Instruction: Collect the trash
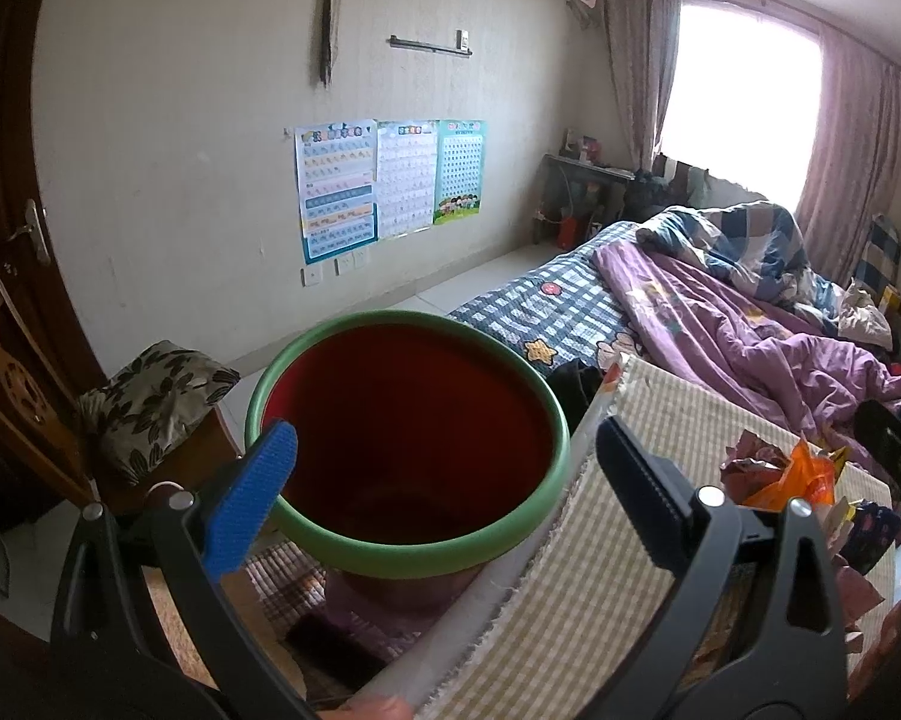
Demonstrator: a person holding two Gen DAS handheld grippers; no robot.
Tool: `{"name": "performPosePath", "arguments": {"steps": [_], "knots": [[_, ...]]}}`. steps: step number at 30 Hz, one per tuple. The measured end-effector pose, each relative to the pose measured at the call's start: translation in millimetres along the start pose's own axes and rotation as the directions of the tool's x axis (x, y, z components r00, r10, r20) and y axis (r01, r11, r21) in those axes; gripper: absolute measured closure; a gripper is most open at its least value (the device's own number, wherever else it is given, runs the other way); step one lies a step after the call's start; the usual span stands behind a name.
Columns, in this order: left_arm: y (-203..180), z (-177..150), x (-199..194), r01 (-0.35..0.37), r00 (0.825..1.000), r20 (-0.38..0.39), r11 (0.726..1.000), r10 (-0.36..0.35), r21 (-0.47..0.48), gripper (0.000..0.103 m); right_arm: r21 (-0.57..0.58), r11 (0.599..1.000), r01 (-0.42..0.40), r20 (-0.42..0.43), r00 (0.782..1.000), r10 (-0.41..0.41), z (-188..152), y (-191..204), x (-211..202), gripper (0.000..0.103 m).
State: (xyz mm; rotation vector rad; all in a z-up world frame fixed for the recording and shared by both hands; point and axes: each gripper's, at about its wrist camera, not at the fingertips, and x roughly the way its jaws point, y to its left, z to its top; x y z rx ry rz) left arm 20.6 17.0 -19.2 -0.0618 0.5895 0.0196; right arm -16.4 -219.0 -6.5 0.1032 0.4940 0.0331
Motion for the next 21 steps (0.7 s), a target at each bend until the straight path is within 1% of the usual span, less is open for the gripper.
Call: {"name": "performPosePath", "arguments": {"steps": [2,21], "knots": [[-1.0,-0.7,0.3,0.01,1.0,-0.003,1.0,-0.01,0.003,0.005,-0.003,1.0,0.002,0.001,1.0,-0.002,1.8,0.0,0.3,0.007],[-9.6,-3.2,-2.5,0.006,1.0,0.006,1.0,-0.006,0.024,0.005,-0.008,1.0,0.0,-0.011,1.0,0.0,4.7,1.2,3.3,0.007]]}}
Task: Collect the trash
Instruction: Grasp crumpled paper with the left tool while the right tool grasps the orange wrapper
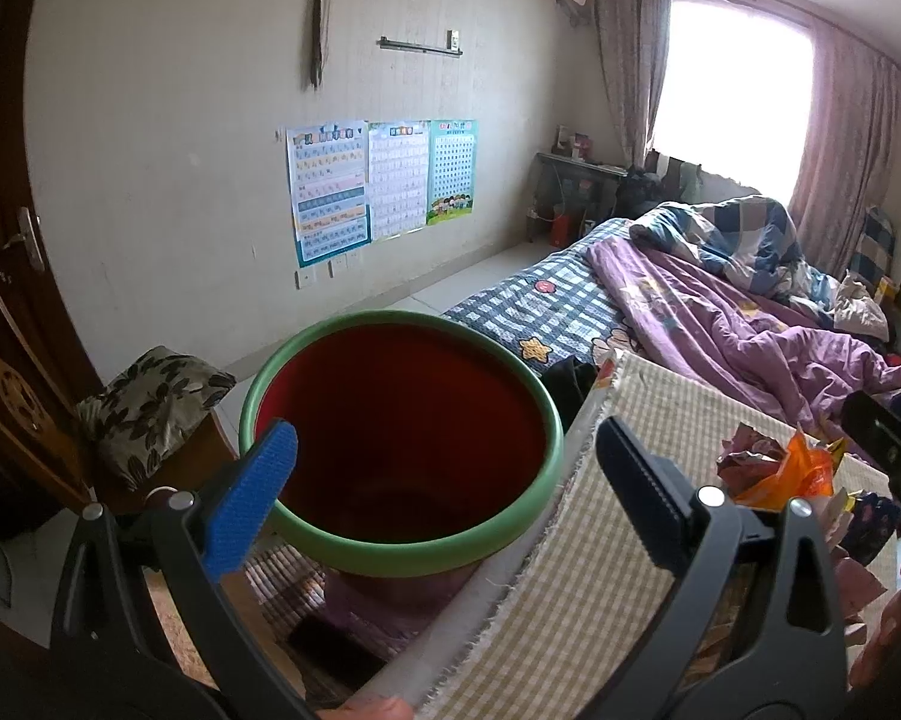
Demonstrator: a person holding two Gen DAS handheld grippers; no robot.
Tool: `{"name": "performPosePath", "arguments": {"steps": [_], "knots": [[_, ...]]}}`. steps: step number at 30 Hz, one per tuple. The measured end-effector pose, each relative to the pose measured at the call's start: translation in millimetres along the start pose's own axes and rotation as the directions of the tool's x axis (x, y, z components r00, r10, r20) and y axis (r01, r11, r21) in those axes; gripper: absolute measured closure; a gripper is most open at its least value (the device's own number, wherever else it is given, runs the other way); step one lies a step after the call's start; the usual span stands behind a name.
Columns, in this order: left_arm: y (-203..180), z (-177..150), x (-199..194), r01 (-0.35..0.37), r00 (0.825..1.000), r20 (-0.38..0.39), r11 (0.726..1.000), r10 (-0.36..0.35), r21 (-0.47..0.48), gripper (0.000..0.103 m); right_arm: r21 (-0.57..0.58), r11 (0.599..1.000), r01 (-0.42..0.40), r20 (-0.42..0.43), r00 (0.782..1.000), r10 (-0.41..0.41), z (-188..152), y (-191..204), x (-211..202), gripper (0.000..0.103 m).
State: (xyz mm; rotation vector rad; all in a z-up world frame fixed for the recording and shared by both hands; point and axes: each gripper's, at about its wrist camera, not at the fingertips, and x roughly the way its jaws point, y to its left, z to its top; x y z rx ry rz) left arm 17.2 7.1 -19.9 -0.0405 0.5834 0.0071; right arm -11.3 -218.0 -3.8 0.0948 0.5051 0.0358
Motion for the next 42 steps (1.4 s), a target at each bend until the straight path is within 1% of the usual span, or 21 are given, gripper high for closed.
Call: {"name": "performPosePath", "arguments": {"steps": [7,9,11,14,16,18,20,21,22,23,25,26,27,28,29,31,32,34,37,39,42], "knots": [[-1.3,-0.4,0.4,0.061,0.998,-0.005,0.998,-0.061,0.009,0.005,0.002,1.0,-0.003,0.001,1.0,0.003,-1.0,-3.9,0.0,0.007],[-4.4,-0.3,0.5,0.079,0.997,-0.01,0.997,-0.079,0.023,0.005,-0.002,1.0,0.006,0.028,1.0,-0.005,-0.7,-10.8,-6.8,0.007],[-11.3,-3.1,2.3,0.121,0.992,-0.027,0.991,-0.12,0.059,0.005,-0.001,1.0,0.028,0.06,0.998,-0.028,1.8,-23.1,-15.3,0.007],[-25.3,-11.6,5.0,0.221,0.974,-0.064,0.97,-0.216,0.099,0.005,0.026,0.997,0.068,0.031,0.997,-0.069,0.7,-49.4,-18.6,0.007],[-40.6,-19.6,7.5,0.291,0.955,-0.098,0.949,-0.281,0.124,0.005,0.087,0.994,0.07,0.012,0.997,-0.071,-4.6,-73.5,-24.0,0.007],[-59.7,-30.1,10.3,0.37,0.926,-0.151,0.914,-0.347,0.167,0.005,0.126,0.989,0.072,-0.006,0.997,-0.072,-10.6,-88.9,-28.1,0.007],[-82.9,-46.2,16.0,0.453,0.883,-0.235,0.868,-0.406,0.203,0.005,0.145,0.984,0.105,-0.04,0.994,-0.1,-15.8,-102.8,-30.0,0.007],[-90.6,-52.5,20.0,0.48,0.865,-0.27,0.853,-0.422,0.206,0.005,0.153,0.981,0.118,-0.055,0.992,-0.111,-18.4,-108.1,-30.4,0.007],[-102.3,-63.5,25.6,0.514,0.838,-0.331,0.833,-0.434,0.207,0.005,0.17,0.977,0.128,-0.071,0.991,-0.117,-22.0,-115.6,-31.7,0.007],[-108.1,-69.3,27.9,0.531,0.823,-0.356,0.822,-0.443,0.205,0.005,0.184,0.974,0.132,-0.081,0.99,-0.119,-23.7,-119.6,-31.4,0.007],[-122.7,-84.3,32.8,0.585,0.775,-0.417,0.788,-0.474,0.192,0.006,0.211,0.968,0.136,-0.102,0.988,-0.117,-28.2,-127.3,-31.6,0.007],[-129.1,-90.7,35.9,0.605,0.755,-0.446,0.774,-0.482,0.187,0.011,0.225,0.965,0.136,-0.117,0.987,-0.112,-30.8,-130.4,-30.5,0.007],[-135.3,-96.9,37.4,0.619,0.738,-0.469,0.764,-0.486,0.182,0.021,0.238,0.963,0.131,-0.129,0.986,-0.102,-33.2,-132.7,-29.2,0.007],[-141.8,-101.8,41.8,0.637,0.713,-0.504,0.751,-0.488,0.173,0.026,0.244,0.961,0.127,-0.137,0.986,-0.096,-34.5,-133.0,-28.2,0.007],[-145.5,-105.2,44.1,0.651,0.692,-0.527,0.742,-0.493,0.162,0.035,0.255,0.959,0.123,-0.151,0.985,-0.087,-35.9,-134.1,-25.7,0.007],[-148.4,-109.0,47.4,0.669,0.664,-0.554,0.729,-0.502,0.141,0.048,0.262,0.958,0.118,-0.17,0.983,-0.074,-37.0,-132.1,-22.1,0.007],[-149.5,-110.0,49.9,0.672,0.656,-0.563,0.728,-0.502,0.133,0.056,0.261,0.958,0.116,-0.18,0.981,-0.069,-37.8,-130.6,-19.8,0.007],[-147.1,-111.1,51.4,0.678,0.641,-0.566,0.729,-0.519,0.099,0.066,0.262,0.96,0.101,-0.194,0.98,-0.051,-38.2,-126.8,-15.3,0.007],[-134.8,-105.0,51.7,0.677,0.626,-0.563,0.735,-0.54,0.049,0.095,0.27,0.961,0.068,-0.207,0.978,-0.011,-34.4,-124.9,-7.9,0.007],[-123.2,-100.2,51.0,0.673,0.623,-0.556,0.739,-0.55,0.025,0.099,0.26,0.965,0.041,-0.208,0.978,0.014,-29.4,-121.4,-4.2,0.007],[-111.6,-92.7,46.7,0.664,0.635,-0.542,0.747,-0.55,0.02,0.099,0.213,0.977,0.02,-0.217,0.976,0.028,-19.5,-115.3,-0.9,0.007]]}}
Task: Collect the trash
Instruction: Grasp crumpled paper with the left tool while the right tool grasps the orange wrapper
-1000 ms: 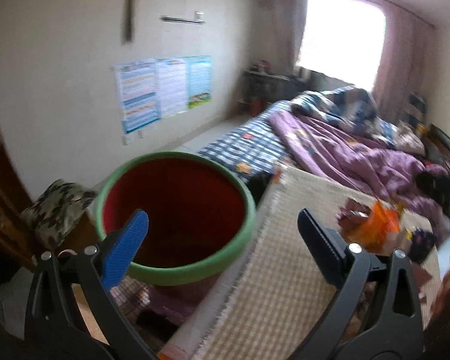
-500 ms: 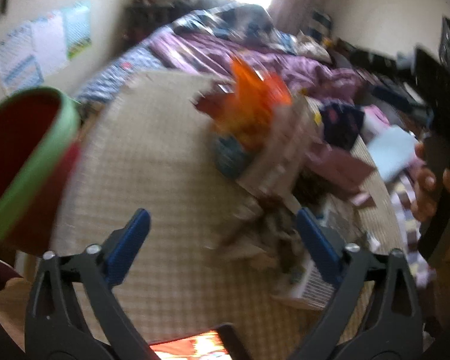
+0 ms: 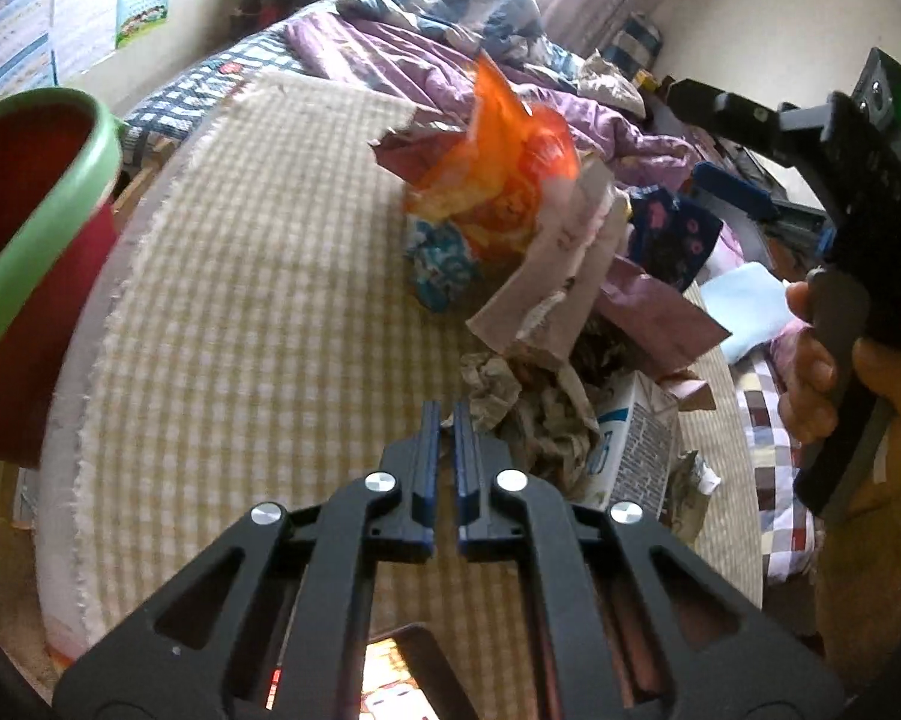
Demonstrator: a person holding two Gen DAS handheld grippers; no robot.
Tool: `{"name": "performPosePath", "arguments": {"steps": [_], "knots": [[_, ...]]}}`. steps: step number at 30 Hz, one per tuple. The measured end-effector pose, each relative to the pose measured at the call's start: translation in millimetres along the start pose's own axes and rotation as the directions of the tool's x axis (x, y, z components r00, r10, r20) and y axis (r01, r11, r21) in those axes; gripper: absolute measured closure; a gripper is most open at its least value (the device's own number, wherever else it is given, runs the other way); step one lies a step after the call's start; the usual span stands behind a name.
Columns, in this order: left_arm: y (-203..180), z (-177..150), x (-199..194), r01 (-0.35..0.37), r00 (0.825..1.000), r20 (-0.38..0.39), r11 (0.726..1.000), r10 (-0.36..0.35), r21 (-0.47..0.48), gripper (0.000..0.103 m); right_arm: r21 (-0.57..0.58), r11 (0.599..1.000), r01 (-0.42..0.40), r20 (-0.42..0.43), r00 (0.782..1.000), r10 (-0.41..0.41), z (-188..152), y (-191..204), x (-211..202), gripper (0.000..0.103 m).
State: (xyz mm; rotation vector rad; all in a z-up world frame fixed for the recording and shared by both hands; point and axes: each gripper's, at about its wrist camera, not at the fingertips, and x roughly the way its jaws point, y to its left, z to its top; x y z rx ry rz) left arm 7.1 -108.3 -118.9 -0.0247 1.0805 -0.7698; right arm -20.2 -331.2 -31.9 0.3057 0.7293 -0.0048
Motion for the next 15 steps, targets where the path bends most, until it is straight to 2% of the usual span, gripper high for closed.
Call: {"name": "performPosePath", "arguments": {"steps": [2,4,6,7,9,11,14,15], "knots": [[-1.6,3.5,-2.7,-0.013,1.0,0.02,1.0,0.013,0.0,0.099,-0.038,0.999,0.009,-0.011,1.0,-0.009,3.6,2.4,-0.2,0.007],[1.1,3.2,-4.4,0.01,1.0,0.019,1.0,-0.01,-0.011,0.089,-0.043,0.999,0.02,-0.017,1.0,-0.021,2.4,-0.1,-2.6,0.007],[-1.8,-0.9,-5.7,0.035,0.999,0.013,0.999,-0.035,-0.004,0.055,-0.022,1.0,0.022,-0.019,1.0,-0.022,-1.1,-7.4,-4.1,0.007],[-3.3,-0.1,-3.2,0.036,0.999,0.017,0.999,-0.036,0.003,0.048,-0.009,1.0,0.025,-0.023,0.999,-0.025,-4.4,-10.8,-5.2,0.007],[-10.6,1.2,3.0,0.051,0.999,0.013,0.998,-0.051,0.023,0.029,0.007,1.0,0.03,-0.029,0.999,-0.03,-9.6,-15.7,-6.2,0.007],[-19.7,2.3,11.9,0.072,0.997,-0.004,0.997,-0.072,0.041,0.026,0.024,0.999,0.033,-0.033,0.999,-0.033,-13.7,-19.1,-7.7,0.007],[-29.6,4.2,29.2,0.066,0.996,-0.057,0.996,-0.062,0.068,0.026,0.055,0.998,0.024,-0.039,0.999,-0.022,-18.5,-21.4,-7.2,0.007],[-30.8,4.1,35.0,0.058,0.996,-0.076,0.996,-0.052,0.072,0.03,0.059,0.998,0.02,-0.039,0.999,-0.017,-19.8,-21.2,-7.5,0.007]]}}
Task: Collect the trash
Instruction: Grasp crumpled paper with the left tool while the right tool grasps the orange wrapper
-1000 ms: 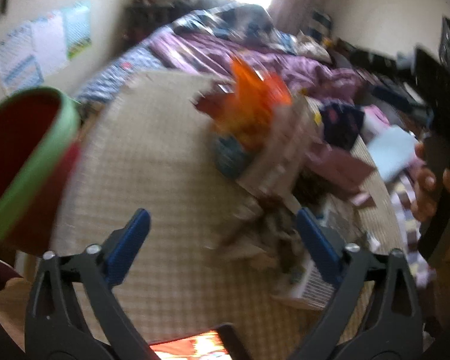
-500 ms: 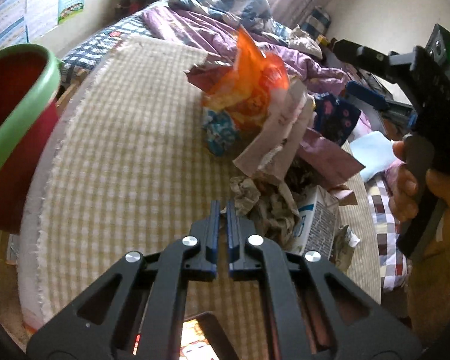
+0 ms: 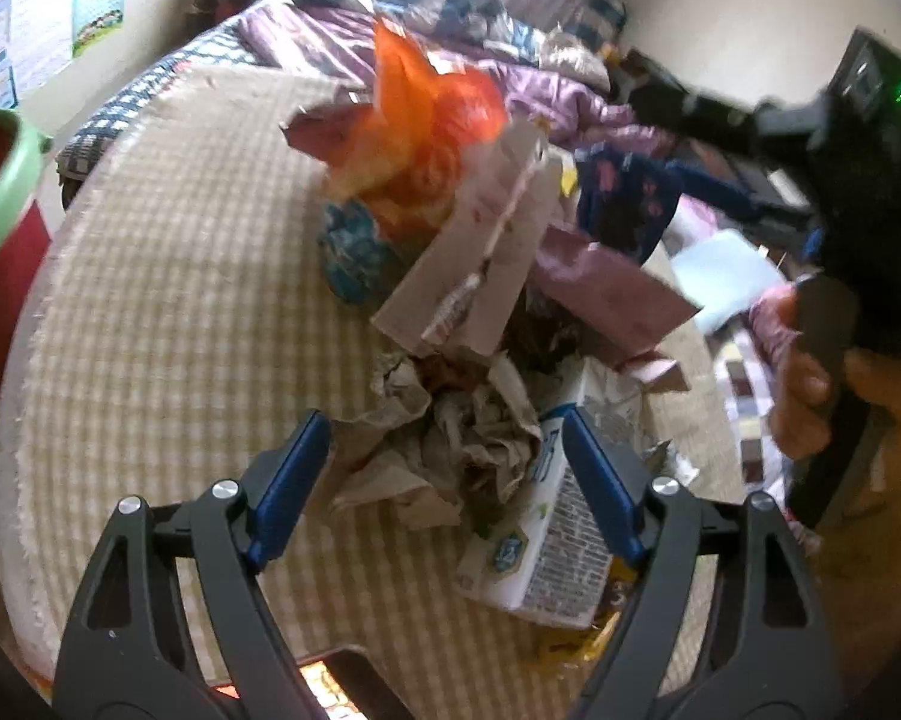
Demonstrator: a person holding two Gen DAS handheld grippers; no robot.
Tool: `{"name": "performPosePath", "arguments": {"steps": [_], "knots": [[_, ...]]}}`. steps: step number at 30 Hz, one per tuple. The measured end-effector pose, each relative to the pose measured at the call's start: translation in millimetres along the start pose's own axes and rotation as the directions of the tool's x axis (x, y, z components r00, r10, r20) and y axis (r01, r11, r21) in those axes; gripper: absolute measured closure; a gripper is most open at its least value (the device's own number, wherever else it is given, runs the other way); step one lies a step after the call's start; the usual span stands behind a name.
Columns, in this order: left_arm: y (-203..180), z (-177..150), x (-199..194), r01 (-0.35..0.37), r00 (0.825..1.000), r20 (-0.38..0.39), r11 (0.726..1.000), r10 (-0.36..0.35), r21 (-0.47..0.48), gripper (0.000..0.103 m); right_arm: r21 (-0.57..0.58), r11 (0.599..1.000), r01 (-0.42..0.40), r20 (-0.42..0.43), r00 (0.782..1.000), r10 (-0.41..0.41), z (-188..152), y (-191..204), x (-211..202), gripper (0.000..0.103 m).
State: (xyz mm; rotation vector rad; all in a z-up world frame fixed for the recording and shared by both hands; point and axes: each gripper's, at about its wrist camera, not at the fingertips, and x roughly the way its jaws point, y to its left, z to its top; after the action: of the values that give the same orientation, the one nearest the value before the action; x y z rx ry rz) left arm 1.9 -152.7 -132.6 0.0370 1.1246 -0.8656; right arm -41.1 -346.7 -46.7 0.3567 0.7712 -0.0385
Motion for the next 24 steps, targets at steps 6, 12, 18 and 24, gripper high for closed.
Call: {"name": "performPosePath", "arguments": {"steps": [6,12,18,24], "knots": [[8.2,-4.2,2.1,0.048,0.998,-0.03,0.997,-0.05,-0.052,0.076,-0.025,1.0,-0.006,0.004,1.0,0.006,2.7,10.0,0.7,0.007],[9.8,-7.9,-21.2,0.008,1.0,0.023,1.0,-0.007,-0.023,0.077,-0.104,0.995,-0.009,0.017,1.0,0.011,16.4,28.0,3.1,0.007],[14.3,-1.8,-48.4,-0.033,0.994,0.107,0.999,0.036,-0.028,0.077,-0.222,0.974,-0.042,-0.019,0.999,0.039,30.8,46.1,18.4,0.007],[34.1,0.4,-80.0,-0.058,0.98,0.185,0.996,0.071,-0.073,0.077,-0.283,0.956,-0.079,-0.11,0.993,0.049,35.5,57.8,49.8,0.014]]}}
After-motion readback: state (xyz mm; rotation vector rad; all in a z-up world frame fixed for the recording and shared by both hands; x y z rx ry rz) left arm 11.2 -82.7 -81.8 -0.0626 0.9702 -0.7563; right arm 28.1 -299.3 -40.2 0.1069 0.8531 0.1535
